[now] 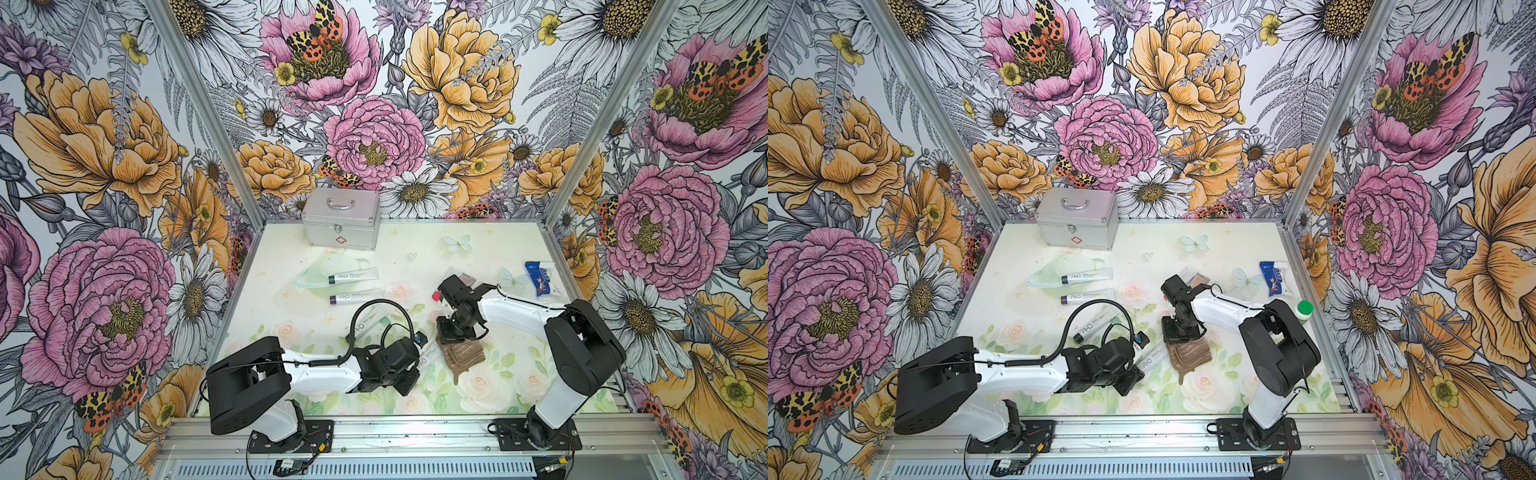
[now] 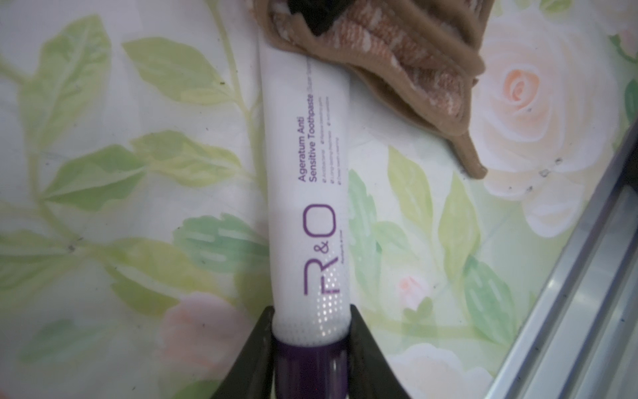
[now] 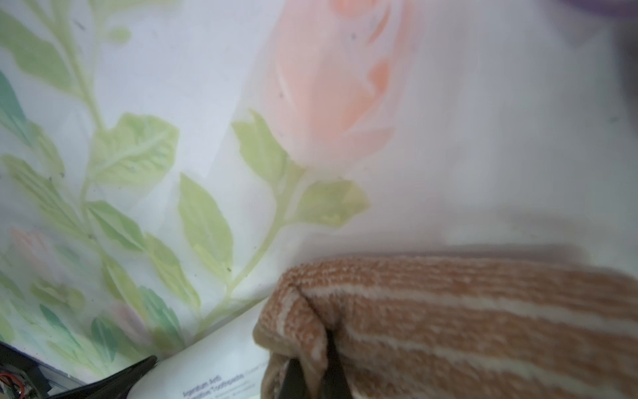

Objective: Wipe the surface of the toothpaste tube
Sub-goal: Wipe the dirt from the toothpaste tube.

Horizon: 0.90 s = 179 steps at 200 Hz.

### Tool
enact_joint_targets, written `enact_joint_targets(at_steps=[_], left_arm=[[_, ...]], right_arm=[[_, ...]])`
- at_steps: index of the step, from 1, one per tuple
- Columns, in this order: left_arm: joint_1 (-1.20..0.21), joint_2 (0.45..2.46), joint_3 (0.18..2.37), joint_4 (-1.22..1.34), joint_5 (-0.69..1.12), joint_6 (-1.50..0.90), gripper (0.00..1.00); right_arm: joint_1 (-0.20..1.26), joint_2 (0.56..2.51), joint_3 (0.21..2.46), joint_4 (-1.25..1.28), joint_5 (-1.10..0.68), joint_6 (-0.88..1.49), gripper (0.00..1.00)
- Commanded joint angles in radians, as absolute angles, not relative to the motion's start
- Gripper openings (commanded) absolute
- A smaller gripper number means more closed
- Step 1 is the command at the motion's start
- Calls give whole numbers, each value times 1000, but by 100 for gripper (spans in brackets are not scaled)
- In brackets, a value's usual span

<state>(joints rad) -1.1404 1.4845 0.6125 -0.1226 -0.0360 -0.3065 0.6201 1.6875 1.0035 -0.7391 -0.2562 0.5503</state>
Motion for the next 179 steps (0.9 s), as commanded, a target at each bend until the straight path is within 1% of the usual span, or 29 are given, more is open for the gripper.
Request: enact_joint_targets(at_steps=[1,34,93,109,140,179], left_arm=[[-1125,1482,617,-95,-47,-296,32],[-1126,1482,617,-93,-46,-295,32],[-1129,1454,600,-94,-50,-305,32],[-1129,1444,592,-94,-54,-307,32],[-1129,1448,592,-94,-56,-305,32],[-1129,1462,601,-89,-57,-299,32]], right_arm=[[678,1668,979,-747,-299,596,0],[681,1665,969,-746,-290,590,0],[520,1772,1005,-749,-217,503,0],[500,1788,1015,-749,-210,493,0],[529,1769,1032,-751,-245,510,0],[631,1718,1016,-746,-305,564,0]])
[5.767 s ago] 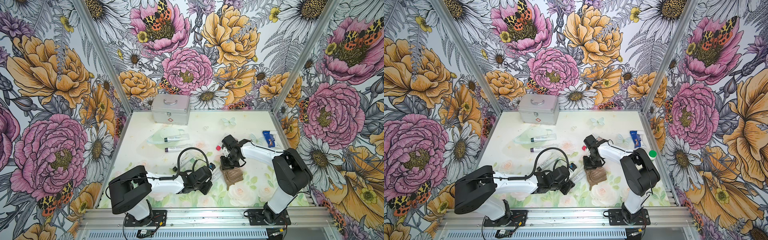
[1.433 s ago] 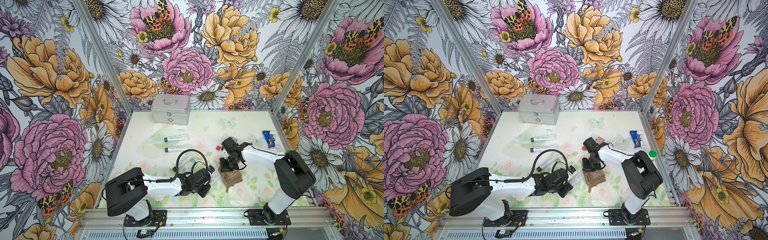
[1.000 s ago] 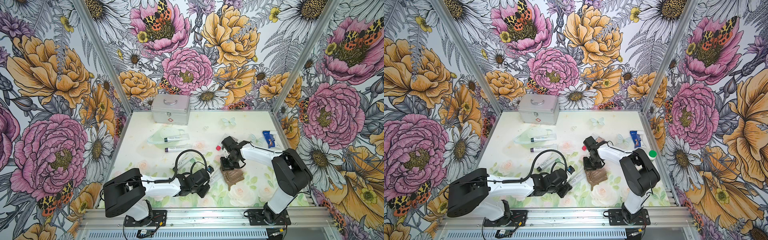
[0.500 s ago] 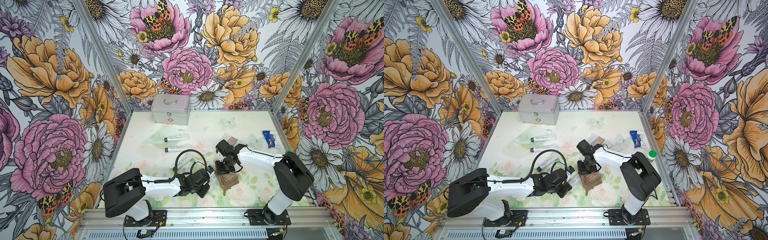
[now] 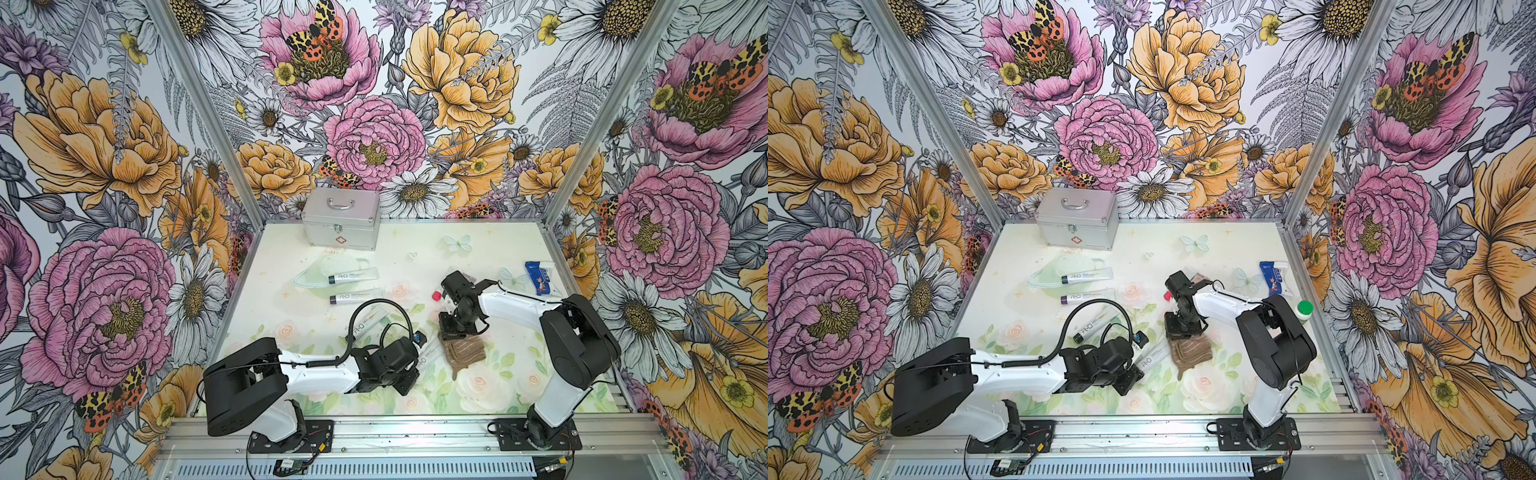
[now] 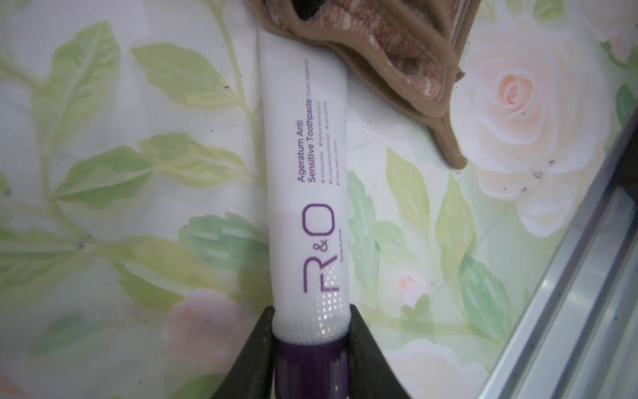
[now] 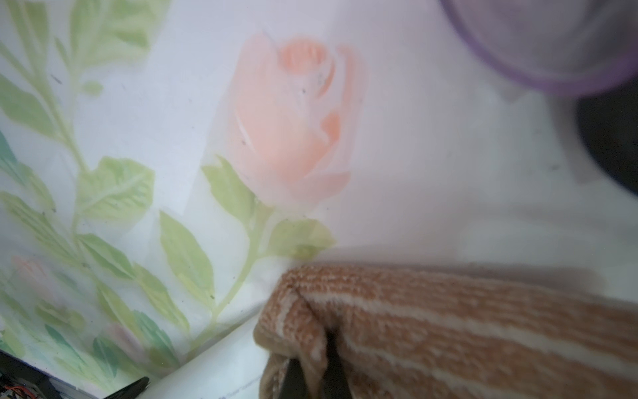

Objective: Wipe the surface of the toothpaste tube
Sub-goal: Wipe the dirt from the toothpaste tube.

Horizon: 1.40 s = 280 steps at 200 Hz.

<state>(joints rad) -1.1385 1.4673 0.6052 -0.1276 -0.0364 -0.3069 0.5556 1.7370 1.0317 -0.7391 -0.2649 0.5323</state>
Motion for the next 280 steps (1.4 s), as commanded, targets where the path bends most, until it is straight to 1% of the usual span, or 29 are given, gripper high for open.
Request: enact_joint_targets(at_steps=[1,30,51,76,118,149,179,247,280], left_arm=[[-1129,1463,601,-88,-57,-299,32],[-1127,1468,604,-87,-55,-297,32],[-1126,1471,609,-87,-51,-294,32],[-1126,1473,614,-88,-48,-292,32],[-1127,1452,598,-92,-50,-302,32],[-1127,1434,587,-95,-57,-306,32],[-1128,1434,588,-98,-59,-305,32],[-1127,1452,595,-89,-63,-303,32],[-1126,1459,597,-86,-58,-301,32]], right_arm=[[633,1717,1015,-746,-306,566,0],[705,1688,988,-724,-345,611,0],[713,1685,967,-713,-345,616,0],[658,1713,960,-715,-318,581,0],[533,1783,996,-734,-212,510,0],[503,1819,1032,-736,-184,495,0],[541,1795,1050,-739,-231,515,0],[706,1682,971,-711,-325,620,0],[686,1700,947,-707,-295,604,0]])
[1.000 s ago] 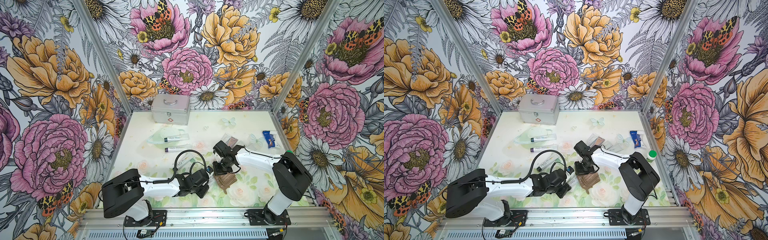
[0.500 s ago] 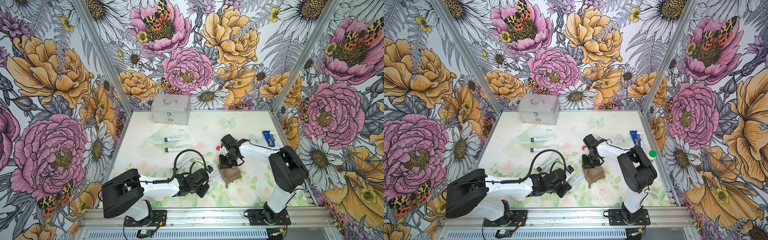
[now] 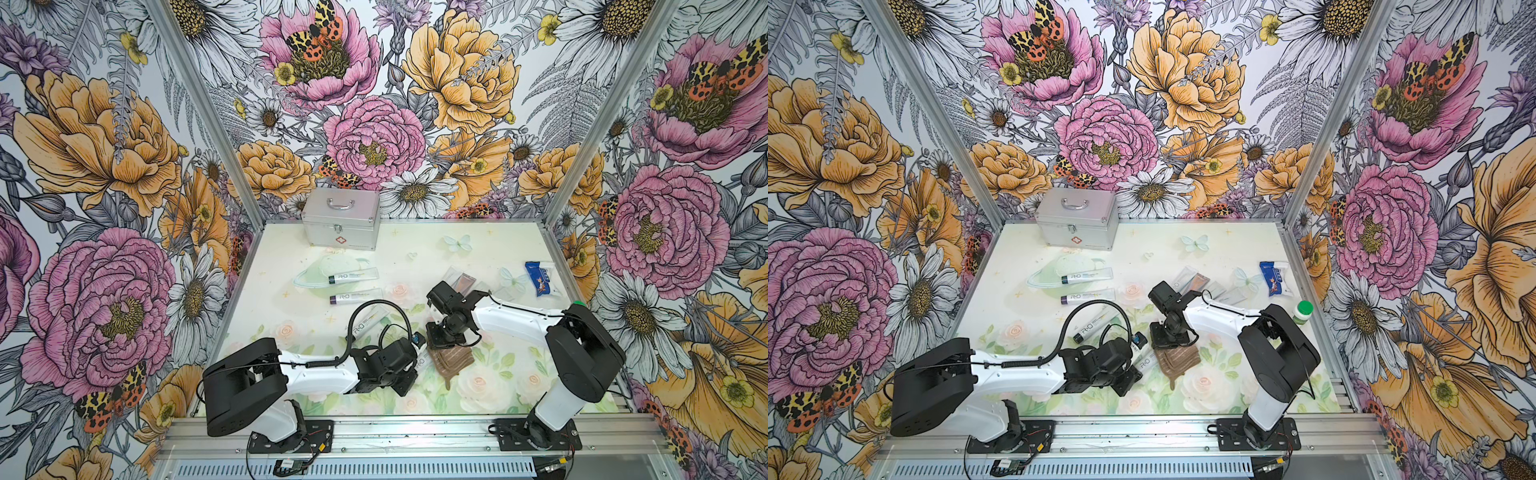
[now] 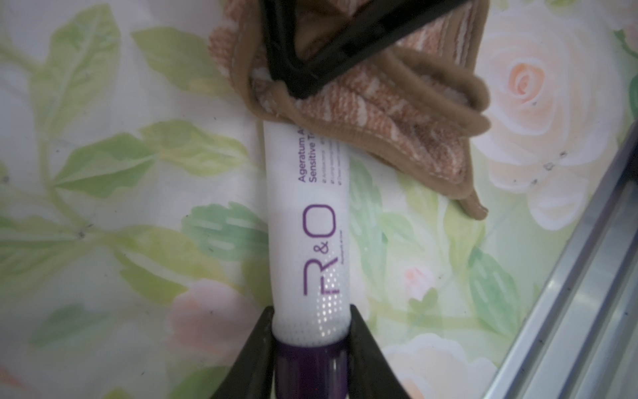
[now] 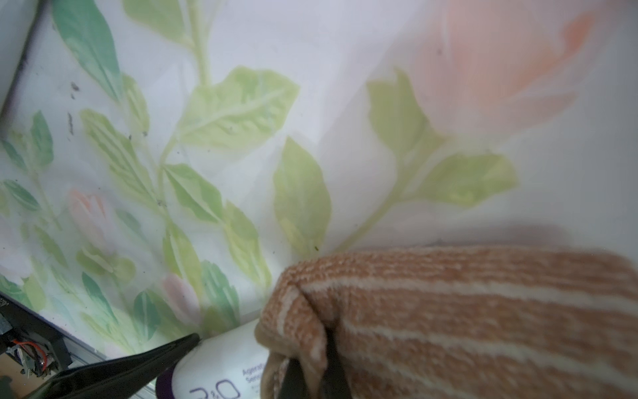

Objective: Wipe the surface of the toothpaste tube
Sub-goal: Wipe the dirt from the toothpaste tube.

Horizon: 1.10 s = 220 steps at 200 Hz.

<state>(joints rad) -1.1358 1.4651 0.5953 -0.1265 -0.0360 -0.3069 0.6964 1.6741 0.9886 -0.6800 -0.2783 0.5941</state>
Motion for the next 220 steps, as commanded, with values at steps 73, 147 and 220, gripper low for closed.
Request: enact_joint_targets(at_steps=[73,147,220], left_arm=[[-1127,1428,580,-95,-64,-311,32],[-1126,1451,604,-98,-63,-299,33],[-1125,1474,621,-100,-52,-289,32]], right_arm=[[531,1805,987,-740,-154,499,0],[643,1694,981,-737,-286,574,0],[694,1712,923,-721,-270,583,0]])
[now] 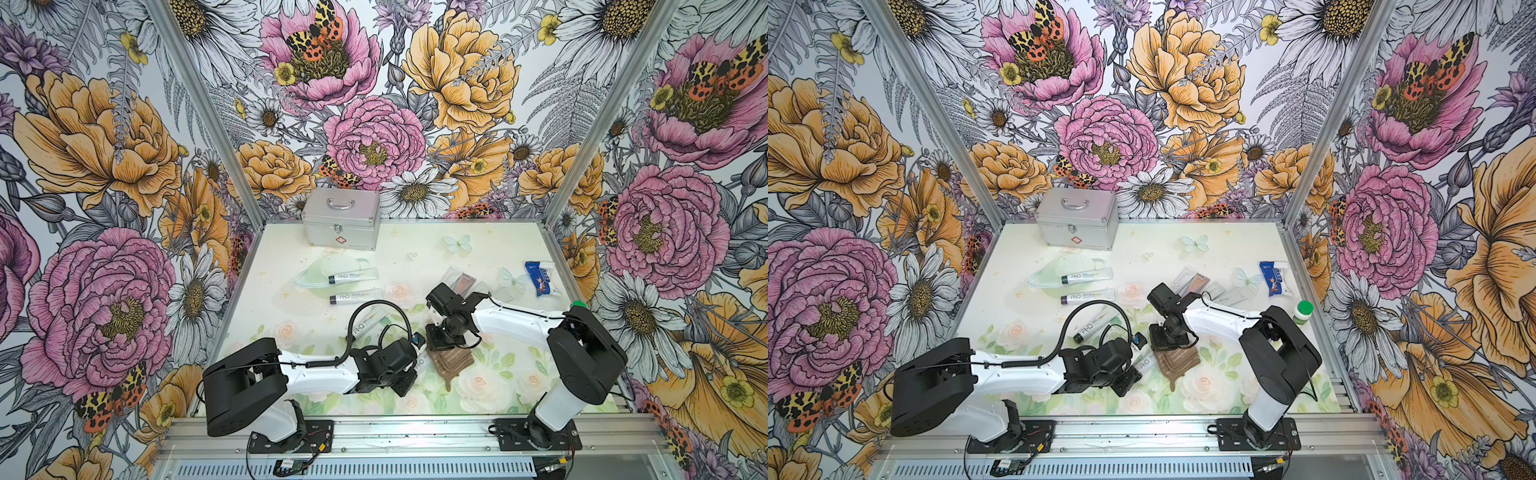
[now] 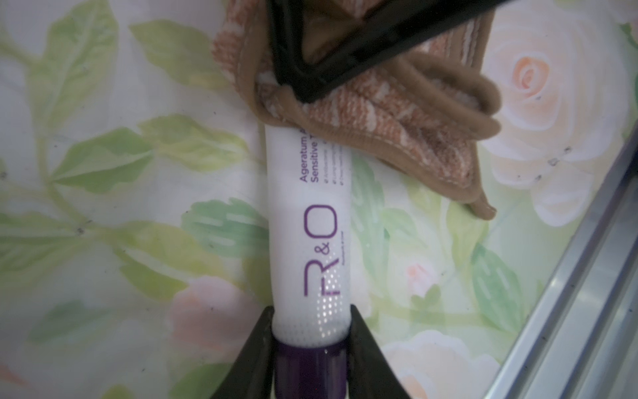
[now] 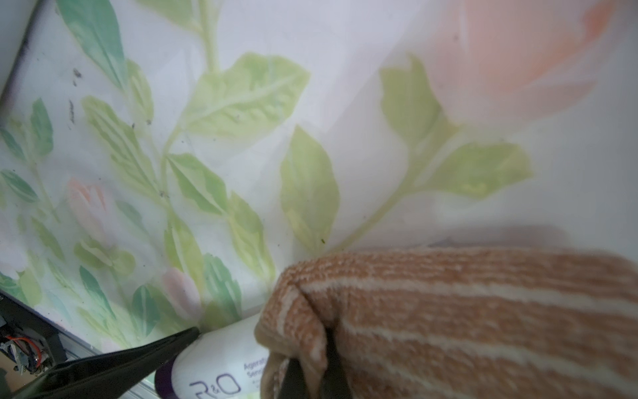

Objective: Wipe the surface of the toothpaste tube
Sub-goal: Wipe the dirt from the toothpaste tube.

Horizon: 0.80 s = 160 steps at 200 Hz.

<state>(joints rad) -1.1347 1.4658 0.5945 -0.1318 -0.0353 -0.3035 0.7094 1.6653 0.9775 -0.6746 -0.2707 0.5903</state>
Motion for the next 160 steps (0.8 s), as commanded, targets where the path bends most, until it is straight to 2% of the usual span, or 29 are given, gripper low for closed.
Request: enact_joint_targets(at_steps=[1,44,77,160], left_arm=[[-1124,1473,621,-99,-52,-289,32],[-1125,1446,604,-106,-60,-297,32],[-1124,1433,594,-107,-67,-301,32],[-1121,1466,617,-100,-64,-288,32]], right_arm=[[692,1713,923,-721,-268,582,0],[564,1743,904,-736,-156,517,0],[532,1729,895,-743,-137,506,0],[741,1638,914,-729,-275,635,0]])
